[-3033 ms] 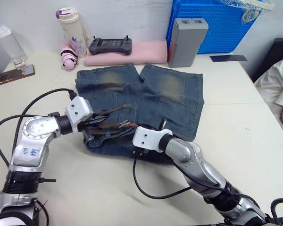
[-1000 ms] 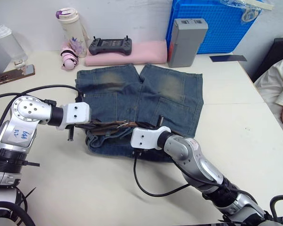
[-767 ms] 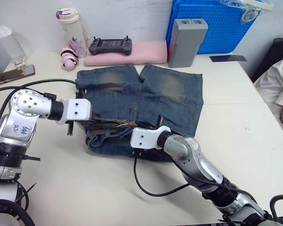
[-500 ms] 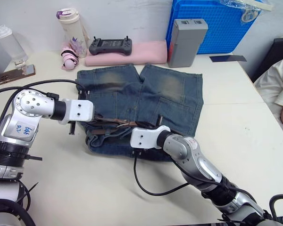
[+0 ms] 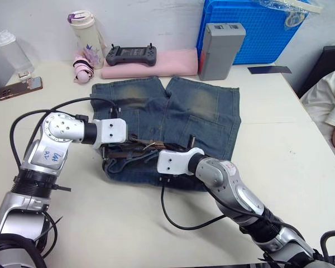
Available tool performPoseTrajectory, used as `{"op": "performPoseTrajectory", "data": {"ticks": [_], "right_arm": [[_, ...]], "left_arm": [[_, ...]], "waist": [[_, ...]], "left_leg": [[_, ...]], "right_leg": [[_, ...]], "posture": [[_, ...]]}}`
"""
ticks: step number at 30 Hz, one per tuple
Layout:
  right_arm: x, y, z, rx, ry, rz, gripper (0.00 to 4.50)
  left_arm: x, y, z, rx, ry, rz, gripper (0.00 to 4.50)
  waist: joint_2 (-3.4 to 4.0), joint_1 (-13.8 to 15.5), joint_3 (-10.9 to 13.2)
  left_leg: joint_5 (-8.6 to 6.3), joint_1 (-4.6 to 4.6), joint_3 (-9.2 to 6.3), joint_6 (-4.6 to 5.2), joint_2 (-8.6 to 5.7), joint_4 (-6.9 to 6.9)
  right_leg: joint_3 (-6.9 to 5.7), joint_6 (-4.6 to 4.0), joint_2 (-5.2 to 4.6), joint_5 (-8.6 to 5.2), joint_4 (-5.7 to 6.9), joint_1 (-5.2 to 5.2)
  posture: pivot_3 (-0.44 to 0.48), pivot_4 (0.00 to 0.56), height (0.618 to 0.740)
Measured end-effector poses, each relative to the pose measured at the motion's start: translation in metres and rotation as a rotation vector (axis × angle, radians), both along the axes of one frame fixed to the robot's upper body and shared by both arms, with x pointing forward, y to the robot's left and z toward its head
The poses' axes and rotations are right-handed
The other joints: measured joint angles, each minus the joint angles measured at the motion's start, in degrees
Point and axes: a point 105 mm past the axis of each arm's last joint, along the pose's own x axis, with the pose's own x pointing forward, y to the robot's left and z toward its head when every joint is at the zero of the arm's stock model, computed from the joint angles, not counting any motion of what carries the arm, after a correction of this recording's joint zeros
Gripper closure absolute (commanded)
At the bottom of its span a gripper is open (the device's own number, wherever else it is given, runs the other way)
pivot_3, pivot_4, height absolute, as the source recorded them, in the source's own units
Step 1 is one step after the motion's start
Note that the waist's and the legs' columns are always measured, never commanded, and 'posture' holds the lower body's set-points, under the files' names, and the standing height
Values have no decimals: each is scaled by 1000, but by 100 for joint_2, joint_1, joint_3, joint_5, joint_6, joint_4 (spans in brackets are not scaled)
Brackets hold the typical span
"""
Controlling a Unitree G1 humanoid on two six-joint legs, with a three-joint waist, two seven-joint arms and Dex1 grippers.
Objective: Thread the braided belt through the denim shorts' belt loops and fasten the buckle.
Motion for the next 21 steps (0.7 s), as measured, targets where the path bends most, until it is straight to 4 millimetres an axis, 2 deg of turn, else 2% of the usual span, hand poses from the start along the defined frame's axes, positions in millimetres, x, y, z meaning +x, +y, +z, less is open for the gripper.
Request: {"op": "performPoseTrajectory", "data": {"ticks": [3,5,11,13,15,17,20,21], "right_arm": [[1,-5,-5,-16,26,-9,4441],[-2,-2,-7,-26,44,12,4441],[-4,-13,-14,-75,102,19,4441],[-5,-15,-16,-82,118,20,3414],[-9,-14,-18,-73,141,35,2763],[-13,-14,-23,-66,185,44,1755],[-17,-21,-19,-31,230,34,369],[-20,-25,-18,-1,267,28,56]], "left_arm": [[-1,-7,-17,-56,65,25,4500],[1,-20,-19,-111,70,22,4500],[10,-42,-24,-199,98,31,4500],[11,-46,-27,-210,112,26,4500],[10,-55,-28,-219,117,2,4500],[9,-63,-31,-228,126,-19,4500],[8,-70,-33,-237,134,-42,4500],[7,-73,-34,-241,136,-50,4500]], "waist": [[-1,9,0],[-2,50,-1],[-5,129,-3],[-5,137,-3],[-5,139,-3],[-6,142,-3],[-6,145,-3],[-6,154,-3]], "left_leg": [[0,-2,-1,1,0,6],[-1,-1,-2,2,-4,8],[-3,-2,0,5,-6,10],[-3,-2,0,5,-7,10],[-3,-2,0,5,-7,10],[-3,-3,0,5,-8,10],[-3,-2,-2,5,-9,10],[-3,-2,-2,5,-9,10]], "right_leg": [[-1,0,-1,0,0,1],[-1,0,-4,0,1,3],[0,1,-3,1,0,2],[-1,1,-4,1,0,2],[-1,1,-4,1,-1,2],[-2,2,-4,1,-3,4],[-3,2,-5,1,-4,5],[-4,2,-5,1,-4,5]], "posture": [[0,150,725],[0,150,725],[0,150,725],[0,150,725],[0,150,725],[0,150,725],[0,150,725],[0,150,725]]}}
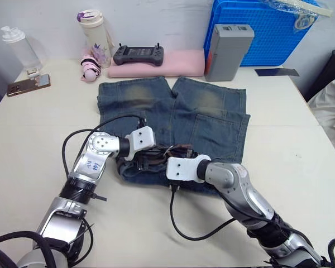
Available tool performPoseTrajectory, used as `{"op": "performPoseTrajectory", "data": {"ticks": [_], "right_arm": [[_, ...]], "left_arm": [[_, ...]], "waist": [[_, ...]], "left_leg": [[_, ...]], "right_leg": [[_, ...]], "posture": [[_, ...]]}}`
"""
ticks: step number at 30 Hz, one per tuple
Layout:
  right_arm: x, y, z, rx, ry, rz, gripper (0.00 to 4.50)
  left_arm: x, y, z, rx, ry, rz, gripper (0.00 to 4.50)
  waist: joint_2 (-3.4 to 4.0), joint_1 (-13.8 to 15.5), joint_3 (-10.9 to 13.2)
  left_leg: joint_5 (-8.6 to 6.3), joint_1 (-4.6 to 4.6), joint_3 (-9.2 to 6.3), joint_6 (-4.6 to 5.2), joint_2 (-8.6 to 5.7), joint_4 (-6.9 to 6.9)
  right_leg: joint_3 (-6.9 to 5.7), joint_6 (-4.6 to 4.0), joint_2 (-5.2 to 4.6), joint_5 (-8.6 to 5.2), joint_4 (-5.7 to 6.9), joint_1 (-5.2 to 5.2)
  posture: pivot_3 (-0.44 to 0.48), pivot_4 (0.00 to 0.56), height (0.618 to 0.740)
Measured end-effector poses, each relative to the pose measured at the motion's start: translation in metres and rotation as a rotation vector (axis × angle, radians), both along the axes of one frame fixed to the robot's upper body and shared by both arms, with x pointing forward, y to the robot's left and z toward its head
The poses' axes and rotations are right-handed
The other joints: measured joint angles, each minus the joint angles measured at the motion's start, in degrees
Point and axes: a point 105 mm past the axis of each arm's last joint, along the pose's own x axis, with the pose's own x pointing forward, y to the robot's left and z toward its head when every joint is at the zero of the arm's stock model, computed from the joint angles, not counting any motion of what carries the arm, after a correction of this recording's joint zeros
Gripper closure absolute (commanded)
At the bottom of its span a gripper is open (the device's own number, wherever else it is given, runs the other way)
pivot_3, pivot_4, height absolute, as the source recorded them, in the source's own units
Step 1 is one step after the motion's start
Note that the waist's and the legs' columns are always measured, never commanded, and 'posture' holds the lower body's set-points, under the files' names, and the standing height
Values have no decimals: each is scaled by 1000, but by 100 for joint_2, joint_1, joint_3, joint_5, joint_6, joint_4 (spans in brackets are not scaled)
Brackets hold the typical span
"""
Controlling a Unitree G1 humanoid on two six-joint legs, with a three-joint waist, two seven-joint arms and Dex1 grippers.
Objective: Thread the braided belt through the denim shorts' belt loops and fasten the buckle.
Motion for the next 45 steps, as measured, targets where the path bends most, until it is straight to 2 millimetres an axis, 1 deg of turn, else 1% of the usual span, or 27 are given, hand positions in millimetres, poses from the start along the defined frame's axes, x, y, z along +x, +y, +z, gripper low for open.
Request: {"op": "performPoseTrajectory", "data": {"ticks": [3,5,7,9,12,14,16,18,20,23,24,25,26,30,33,42,43,44,45], "right_arm": [[-7,-12,8,61,83,-13,56],[-12,-28,21,113,146,-26,56],[-14,-39,34,163,168,-40,56],[-14,-45,51,236,198,-38,56],[-10,-48,63,268,192,-37,56],[-3,-52,70,257,152,-52,56],[6,-57,64,188,104,-80,56],[15,-57,49,96,62,-95,56],[19,-55,40,44,32,-88,56],[21,-50,32,1,2,-71,56],[21,-49,31,-4,-3,-68,562],[21,-48,31,-9,-15,-65,811],[22,-48,31,-13,-25,-66,1385],[24,-50,30,-22,-40,-82,3236],[25,-50,27,-29,-36,-86,4491],[24,-49,23,-26,-27,-93,4491],[24,-48,22,-26,-30,-95,4500],[24,-47,22,-24,-28,-93,4500],[23,-46,20,-24,-24,-91,4500]], "left_arm": [[0,-2,-2,1,6,-6,4500],[-1,-3,-3,-1,5,-13,4500],[-1,-3,-3,-2,5,-13,4500],[-1,-5,-4,-6,6,-13,4500],[-1,-7,-4,-10,5,-16,4500],[-2,-8,-4,-10,5,-20,4500],[-3,-9,-5,-9,2,-26,4500],[-3,-9,-5,-8,-1,-28,4500],[-3,-9,-5,-6,-5,-30,4500],[-4,-10,-5,-3,-9,-33,4500],[-4,-10,-5,-3,-9,-33,4500],[-4,-10,-5,-3,-10,-33,4500],[-4,-10,-5,-3,-11,-32,4500],[-5,-9,-5,-2,-14,-29,4500],[-4,-8,-5,1,-15,-26,4500],[-3,-6,-6,2,-6,-7,4500],[-3,-6,-5,-2,6,-1,3538],[-3,-5,-4,-16,21,5,3300],[-4,-4,-2,-38,40,15,2829]], "waist": [[0,2,0],[0,11,0],[0,15,0],[0,14,0],[0,9,0],[0,9,0],[0,11,0],[0,10,0],[0,9,0],[0,10,0],[0,11,0],[0,12,0],[-1,12,0],[0,12,0],[0,11,0],[0,11,0],[0,9,0],[0,2,0],[0,-2,0]], "left_leg": [[-1,0,0,1,-1,0],[-1,0,0,2,-1,0],[-2,2,-2,3,0,0],[-2,3,-2,3,0,0],[-2,3,-2,3,-1,0],[-2,3,-2,4,-1,0],[-2,3,-1,4,-2,-1],[-2,3,1,4,-3,-2],[-2,2,2,4,-3,-2],[-2,3,2,4,-3,-1],[-2,2,2,4,-3,-1],[-2,2,1,4,-3,0],[-2,2,1,4,-3,-1],[-2,2,1,4,-3,0],[-2,2,1,4,-2,0],[-2,2,1,4,-2,0],[-2,3,1,4,-2,0],[-2,2,1,4,-2,0],[-2,2,1,4,-1,0]], "right_leg": [[1,0,0,0,-1,1],[0,1,-1,0,-2,2],[-1,1,-1,0,-4,6],[-1,1,-1,0,-3,6],[0,1,-3,0,-2,5],[0,1,-3,0,-3,5],[-1,1,-4,0,-5,6],[0,1,-4,0,-6,5],[0,1,-4,0,-6,4],[-1,1,-5,1,-5,5],[-1,1,-5,1,-5,5],[-1,1,-5,1,-6,5],[-1,1,-5,1,-6,5],[-1,1,-4,1,-6,5],[-1,1,-4,1,-6,5],[-1,1,-4,1,-5,5],[-1,1,-4,1,-5,5],[-1,1,-4,1,-4,5],[0,1,-4,1,-4,5]], "posture": [[0,150,725],[0,150,725],[0,150,725],[0,150,725],[0,150,725],[0,150,725],[0,150,725],[0,150,725],[0,150,725],[0,150,725],[0,150,725],[0,150,725],[0,150,725],[0,150,725],[0,150,725],[0,150,725],[0,150,725],[0,150,725],[0,150,725]]}}
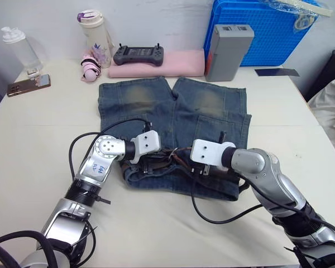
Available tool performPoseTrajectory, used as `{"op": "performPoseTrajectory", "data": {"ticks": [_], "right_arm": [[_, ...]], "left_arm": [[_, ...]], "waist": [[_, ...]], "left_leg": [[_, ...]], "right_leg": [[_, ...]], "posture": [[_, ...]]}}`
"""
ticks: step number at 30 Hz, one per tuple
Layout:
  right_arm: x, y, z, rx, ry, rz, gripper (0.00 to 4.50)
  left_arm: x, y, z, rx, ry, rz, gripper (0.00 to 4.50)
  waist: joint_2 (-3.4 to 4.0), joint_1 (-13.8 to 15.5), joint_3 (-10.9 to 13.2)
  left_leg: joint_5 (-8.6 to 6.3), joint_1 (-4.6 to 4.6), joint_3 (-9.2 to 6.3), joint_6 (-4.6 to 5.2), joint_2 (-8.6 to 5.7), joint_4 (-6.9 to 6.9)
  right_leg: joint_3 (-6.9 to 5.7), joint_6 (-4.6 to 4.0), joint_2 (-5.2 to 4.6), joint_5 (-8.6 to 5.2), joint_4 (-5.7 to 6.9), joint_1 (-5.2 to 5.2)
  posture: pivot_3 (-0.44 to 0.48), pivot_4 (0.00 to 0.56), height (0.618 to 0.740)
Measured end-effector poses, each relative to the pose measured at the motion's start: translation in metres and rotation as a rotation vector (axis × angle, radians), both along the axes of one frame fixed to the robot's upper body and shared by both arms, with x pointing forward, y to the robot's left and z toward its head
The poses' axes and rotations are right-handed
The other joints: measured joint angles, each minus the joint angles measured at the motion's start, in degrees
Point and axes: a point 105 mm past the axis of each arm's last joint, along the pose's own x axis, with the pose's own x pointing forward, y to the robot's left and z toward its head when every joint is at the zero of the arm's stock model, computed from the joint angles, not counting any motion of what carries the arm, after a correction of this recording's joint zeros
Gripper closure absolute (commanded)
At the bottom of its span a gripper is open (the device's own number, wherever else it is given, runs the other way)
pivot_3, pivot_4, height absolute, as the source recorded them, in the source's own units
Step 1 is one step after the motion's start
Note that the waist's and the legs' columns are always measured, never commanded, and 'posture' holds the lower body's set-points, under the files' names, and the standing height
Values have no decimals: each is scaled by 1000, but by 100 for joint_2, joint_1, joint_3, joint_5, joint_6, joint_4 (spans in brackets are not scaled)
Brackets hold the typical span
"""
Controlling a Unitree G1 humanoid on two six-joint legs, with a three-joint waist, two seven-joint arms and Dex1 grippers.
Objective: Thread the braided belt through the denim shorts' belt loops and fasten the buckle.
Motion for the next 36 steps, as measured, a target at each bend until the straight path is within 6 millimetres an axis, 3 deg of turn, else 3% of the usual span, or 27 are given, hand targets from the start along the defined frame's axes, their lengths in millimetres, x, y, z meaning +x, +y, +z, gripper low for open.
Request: {"op": "performPoseTrajectory", "data": {"ticks": [4,5,12,15,16,22,26,30,36], "right_arm": [[-2,1,-6,-2,11,-2,4500],[-2,2,-6,-1,10,-3,4500],[-4,1,-8,4,-2,-23,4500],[-5,1,-8,6,-6,-29,4500],[-5,1,-8,8,-8,-32,4500],[-7,0,-10,12,-5,-36,4500],[-10,-5,-10,22,-5,-58,4500],[-19,-22,-10,26,-4,-112,4500],[-46,-72,-25,-3,52,-237,4500]], "left_arm": [[1,13,13,-99,88,84,946],[0,17,17,-124,109,100,688],[-11,66,23,-243,291,252,688],[-17,69,22,-278,347,261,1529],[-21,70,20,-281,357,262,2085],[-28,54,9,-248,382,225,4425],[-37,50,-20,-73,363,199,4425],[-41,49,-30,21,257,157,4425],[-43,48,-37,64,172,143,4425]], "waist": [[0,-10,0],[0,-18,0],[0,-16,0],[0,-4,0],[0,-5,0],[0,-4,0],[0,-25,0],[3,-1,-2],[22,16,-14]], "left_leg": [[0,0,-1,0,1,0],[0,0,-1,0,1,0],[0,1,-3,-1,3,0],[0,1,-5,-1,2,0],[0,1,-5,-1,2,-1],[0,1,-3,-2,1,-2],[-1,4,1,-2,2,-10],[-3,28,1,-4,3,-13],[-33,114,0,6,13,-40]], "right_leg": [[0,0,0,0,-1,0],[1,0,0,0,-1,0],[2,0,0,0,-2,1],[1,0,-1,0,-5,2],[1,0,-1,0,-7,2],[2,0,-1,0,-6,2],[4,0,1,0,-6,0],[7,-1,-1,-1,-36,23],[7,0,-1,-1,-78,113]], "posture": [[0,150,725],[0,150,725],[0,150,725],[0,150,725],[0,150,725],[0,150,725],[0,150,725],[0,150,725],[0,150,725]]}}
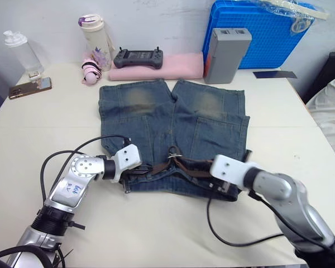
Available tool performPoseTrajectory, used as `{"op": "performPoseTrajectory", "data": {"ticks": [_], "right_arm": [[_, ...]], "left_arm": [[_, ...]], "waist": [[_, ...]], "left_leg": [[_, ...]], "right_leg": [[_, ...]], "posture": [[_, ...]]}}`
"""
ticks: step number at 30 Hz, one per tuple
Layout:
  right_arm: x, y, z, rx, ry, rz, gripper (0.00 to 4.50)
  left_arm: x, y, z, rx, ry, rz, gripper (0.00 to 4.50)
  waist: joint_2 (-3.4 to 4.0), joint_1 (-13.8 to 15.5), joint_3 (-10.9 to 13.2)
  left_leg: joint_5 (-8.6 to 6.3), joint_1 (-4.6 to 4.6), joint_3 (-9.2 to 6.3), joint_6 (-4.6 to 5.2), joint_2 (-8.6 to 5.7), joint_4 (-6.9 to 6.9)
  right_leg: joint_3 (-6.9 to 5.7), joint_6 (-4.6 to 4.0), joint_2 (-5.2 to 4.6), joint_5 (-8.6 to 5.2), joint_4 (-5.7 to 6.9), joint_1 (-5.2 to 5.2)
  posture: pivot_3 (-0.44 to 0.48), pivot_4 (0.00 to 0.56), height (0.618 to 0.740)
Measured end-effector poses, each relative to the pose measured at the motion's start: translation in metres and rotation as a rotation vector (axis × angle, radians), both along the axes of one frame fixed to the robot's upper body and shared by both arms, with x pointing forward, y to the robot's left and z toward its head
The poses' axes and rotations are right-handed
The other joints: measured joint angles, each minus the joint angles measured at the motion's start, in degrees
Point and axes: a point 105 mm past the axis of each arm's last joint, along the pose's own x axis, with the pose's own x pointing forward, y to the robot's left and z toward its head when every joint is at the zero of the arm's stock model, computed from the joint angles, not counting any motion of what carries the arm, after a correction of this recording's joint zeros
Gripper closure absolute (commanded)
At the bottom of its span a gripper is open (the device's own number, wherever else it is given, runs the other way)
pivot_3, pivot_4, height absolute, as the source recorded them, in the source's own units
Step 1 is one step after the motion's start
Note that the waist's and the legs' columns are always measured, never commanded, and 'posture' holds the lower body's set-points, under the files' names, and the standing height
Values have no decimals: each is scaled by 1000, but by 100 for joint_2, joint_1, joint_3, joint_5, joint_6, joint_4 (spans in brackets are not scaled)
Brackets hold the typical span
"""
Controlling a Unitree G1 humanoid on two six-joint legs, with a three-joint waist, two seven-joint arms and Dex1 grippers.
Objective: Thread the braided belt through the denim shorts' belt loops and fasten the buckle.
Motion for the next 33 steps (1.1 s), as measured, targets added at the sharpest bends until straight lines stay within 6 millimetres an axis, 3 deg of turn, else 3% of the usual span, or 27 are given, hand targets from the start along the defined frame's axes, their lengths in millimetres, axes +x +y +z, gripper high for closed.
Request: {"op": "performPoseTrajectory", "data": {"ticks": [5,13,19,25,27,29,32,33], "right_arm": [[-11,-45,-5,-91,11,-91,4500],[0,-56,6,-84,-52,-144,4500],[-2,-49,0,-62,-45,-139,4500],[-11,-56,-11,-44,18,-222,1879],[-9,-51,3,6,-14,-220,814],[-9,-42,15,51,-41,-186,51],[-23,-1,43,171,-81,12,51],[-27,10,43,197,-62,69,51]], "left_arm": [[1,0,-3,-1,-2,0,4425],[0,-6,-3,-5,-14,-16,4425],[0,-4,-3,-8,-18,-5,4425],[2,2,-1,-8,-24,15,4500],[2,3,0,-9,-25,20,4500],[2,3,0,-9,-25,20,4500],[3,3,1,-9,-26,20,4500],[3,3,1,-9,-27,20,4500]], "waist": [[18,22,-13],[23,137,-16],[26,129,-18],[30,89,-19],[32,86,-18],[32,88,-18],[33,95,-17],[28,98,-17]], "left_leg": [[-3,69,1,-1,0,-54],[-11,74,0,-1,0,-60],[-13,73,0,3,1,-60],[-15,79,2,-1,4,-61],[-13,79,1,-7,8,-63],[-12,80,0,-11,10,-66],[-13,80,-2,-15,14,-71],[-13,80,-3,-15,15,-72]], "right_leg": [[-1,2,0,0,-37,65],[-3,6,0,-3,-57,75],[-4,10,0,-5,-60,76],[0,10,0,-5,-53,75],[0,9,3,-6,-48,71],[-1,7,5,-7,-47,70],[-3,5,11,-8,-51,69],[-4,5,12,-8,-54,71]], "posture": [[0,150,725],[0,150,725],[0,150,725],[0,150,725],[0,150,725],[0,150,725],[0,150,725],[0,150,725]]}}
